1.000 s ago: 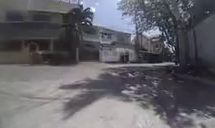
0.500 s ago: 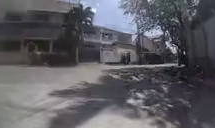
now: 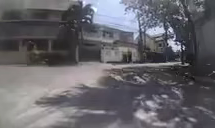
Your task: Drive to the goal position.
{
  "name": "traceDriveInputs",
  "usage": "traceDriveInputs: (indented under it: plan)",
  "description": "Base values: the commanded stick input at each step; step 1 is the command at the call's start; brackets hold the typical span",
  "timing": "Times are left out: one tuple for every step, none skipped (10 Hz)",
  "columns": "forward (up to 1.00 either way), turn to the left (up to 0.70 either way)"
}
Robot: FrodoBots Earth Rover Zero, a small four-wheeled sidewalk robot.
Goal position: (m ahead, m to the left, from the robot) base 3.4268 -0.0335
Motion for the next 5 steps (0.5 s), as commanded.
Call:
traceDriveInputs:
  plan:
    - [0.85,0.0]
    - [0.85,0.0]
    - [0.85,0.0]
    - [0.85,0.0]
    - [0.85,0.0]
